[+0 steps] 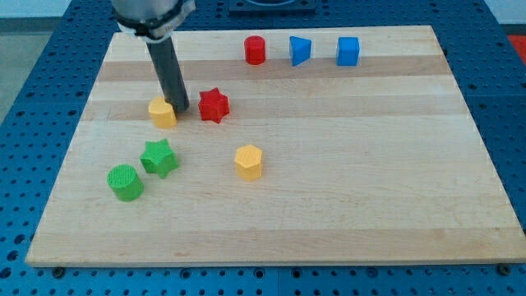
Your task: Place the red star bottom left to the red circle
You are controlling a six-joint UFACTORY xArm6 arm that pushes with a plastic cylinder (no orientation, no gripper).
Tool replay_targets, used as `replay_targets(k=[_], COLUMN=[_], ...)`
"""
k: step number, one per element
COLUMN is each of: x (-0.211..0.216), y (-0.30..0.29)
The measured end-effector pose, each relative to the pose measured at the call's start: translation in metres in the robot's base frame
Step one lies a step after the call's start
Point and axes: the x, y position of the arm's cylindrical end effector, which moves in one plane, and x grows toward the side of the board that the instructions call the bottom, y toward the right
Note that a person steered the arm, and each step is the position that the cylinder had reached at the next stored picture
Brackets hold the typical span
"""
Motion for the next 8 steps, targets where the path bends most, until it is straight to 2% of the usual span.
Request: replay_targets(k=[1, 2, 3, 4, 5, 6, 7, 8], x=[0.032, 0.012, -0.028, -0.032, -0.007, -0.014, -0.044, -0.054], y=[0.058, 0.098, 0.055, 0.056, 0.026, -0.017, -0.019, -0.021])
